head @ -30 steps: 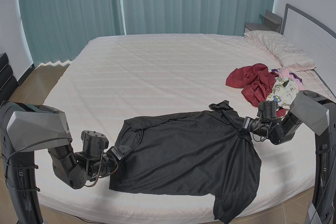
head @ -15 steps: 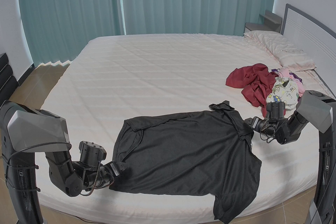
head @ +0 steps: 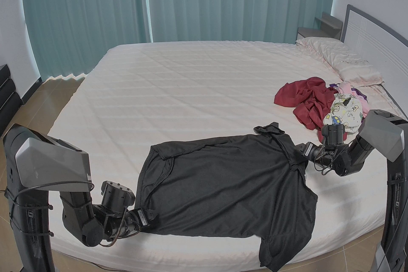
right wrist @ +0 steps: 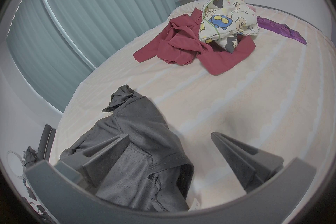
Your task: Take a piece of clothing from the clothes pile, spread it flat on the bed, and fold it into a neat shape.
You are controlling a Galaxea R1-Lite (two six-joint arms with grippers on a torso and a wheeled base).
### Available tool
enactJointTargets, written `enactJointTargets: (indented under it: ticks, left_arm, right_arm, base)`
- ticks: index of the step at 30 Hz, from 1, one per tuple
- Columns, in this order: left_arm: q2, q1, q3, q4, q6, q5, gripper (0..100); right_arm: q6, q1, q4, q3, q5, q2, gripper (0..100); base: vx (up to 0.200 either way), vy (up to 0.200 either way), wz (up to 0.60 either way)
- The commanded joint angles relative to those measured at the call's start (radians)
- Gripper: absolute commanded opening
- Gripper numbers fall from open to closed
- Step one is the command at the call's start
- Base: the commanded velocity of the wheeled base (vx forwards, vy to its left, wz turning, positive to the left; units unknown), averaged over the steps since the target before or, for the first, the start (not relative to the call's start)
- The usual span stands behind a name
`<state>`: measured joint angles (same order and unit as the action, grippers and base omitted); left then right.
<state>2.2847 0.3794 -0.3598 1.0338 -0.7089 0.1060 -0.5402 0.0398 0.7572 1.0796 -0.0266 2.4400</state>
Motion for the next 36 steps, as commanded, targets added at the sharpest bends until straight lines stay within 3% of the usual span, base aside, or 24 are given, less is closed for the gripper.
enactJointTargets:
  ticks: [1,13,22,26,29,30,36]
  left_arm:
    - [0.036,0.015,0.001,0.002,0.026,0.021,0]
    - [-0.014,0.004,0.036,-0.018,0.054,0.037,0]
    - [-0.129,-0.053,0.067,-0.181,0.138,0.038,0]
    - [-0.171,-0.097,0.044,-0.282,0.167,0.037,0]
    - [-0.171,-0.097,0.041,-0.282,0.167,0.037,0]
    - [-0.165,-0.097,0.041,-0.282,0.167,0.037,0]
    - [-0.151,-0.094,0.039,-0.279,0.167,0.035,0]
  right_arm:
    - [0.000,0.020,0.001,0.003,-0.001,-0.003,100]
    - [0.011,0.038,0.005,-0.006,-0.012,-0.019,100]
    - [0.055,0.089,0.001,-0.006,-0.041,-0.019,100]
    - [0.129,0.117,-0.003,0.010,-0.078,0.013,100]
    - [0.155,0.121,-0.003,0.008,-0.079,0.022,100]
    - [0.220,0.134,0.002,0.006,-0.102,0.045,100]
    - [0.335,0.147,0.008,0.011,-0.139,0.068,100]
  base:
    - [0.000,0.000,0.00]
    - [0.000,0.000,0.00]
    - [0.000,0.000,0.00]
    - [0.000,0.000,0.00]
    - [0.000,0.000,0.00]
    - [0.000,0.000,0.00]
    - [0.000,0.000,0.00]
